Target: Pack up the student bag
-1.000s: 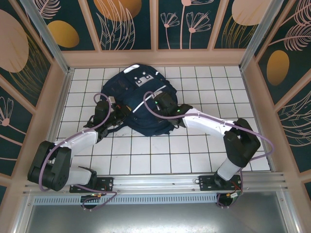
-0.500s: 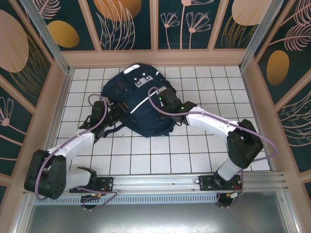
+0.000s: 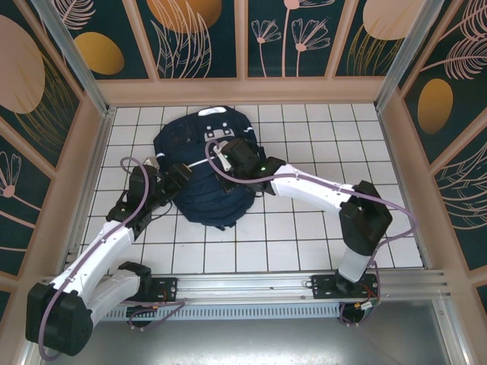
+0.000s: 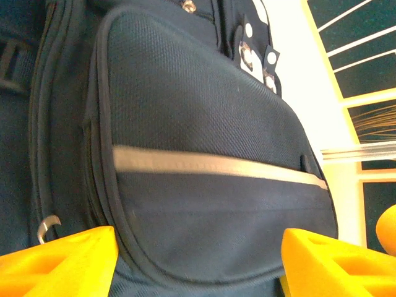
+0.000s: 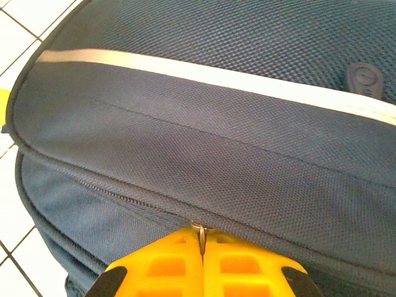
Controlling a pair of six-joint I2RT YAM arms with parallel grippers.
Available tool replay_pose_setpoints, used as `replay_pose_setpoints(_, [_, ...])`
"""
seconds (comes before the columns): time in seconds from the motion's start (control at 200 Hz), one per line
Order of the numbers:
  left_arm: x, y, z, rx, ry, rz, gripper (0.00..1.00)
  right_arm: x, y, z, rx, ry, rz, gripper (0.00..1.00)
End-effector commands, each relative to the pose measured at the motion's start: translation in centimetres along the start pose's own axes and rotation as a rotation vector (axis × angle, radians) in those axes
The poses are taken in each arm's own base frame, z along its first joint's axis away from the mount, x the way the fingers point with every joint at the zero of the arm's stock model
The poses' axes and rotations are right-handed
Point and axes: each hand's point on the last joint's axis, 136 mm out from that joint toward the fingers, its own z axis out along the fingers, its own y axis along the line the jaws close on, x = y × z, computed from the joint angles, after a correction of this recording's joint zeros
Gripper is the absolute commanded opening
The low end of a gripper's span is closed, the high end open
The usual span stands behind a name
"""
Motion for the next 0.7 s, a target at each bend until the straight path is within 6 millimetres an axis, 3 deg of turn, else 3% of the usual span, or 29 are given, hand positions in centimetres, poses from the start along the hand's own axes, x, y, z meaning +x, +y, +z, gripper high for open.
replay_pose_setpoints(0.0, [0.3, 1.0, 0.0, -0.041, 0.007, -0.031, 0.71, -4.7, 2.3, 0.7, -0.079, -0.128, 0.004, 0.00])
replay_pose_setpoints(0.165, [0.6, 0.5, 1.3, -0.008, 0.035, -0.043, 0.70, -4.9, 4.2, 1.2, -0.171, -0.123, -0.006, 0.00])
replay_pose_setpoints(0.375, [-1.0, -0.3, 2.2, 0.033, -0.048, -0.084, 0.65, -3.6, 5.6, 1.1, -0.218, -0.093, -0.033, 0.00])
replay_pose_setpoints(0.536, [-1.0, 0.8, 2.8, 0.035, -0.075, -0.144, 0.49, -2.1, 4.7, 0.8, -0.167, -0.067, -0.035, 0.00])
replay_pose_setpoints(0.696, [-1.3, 2.2, 2.9, -0.017, -0.107, -0.127, 0.32, -0.4, 1.7, 0.2, -0.027, -0.043, -0.033, 0.00])
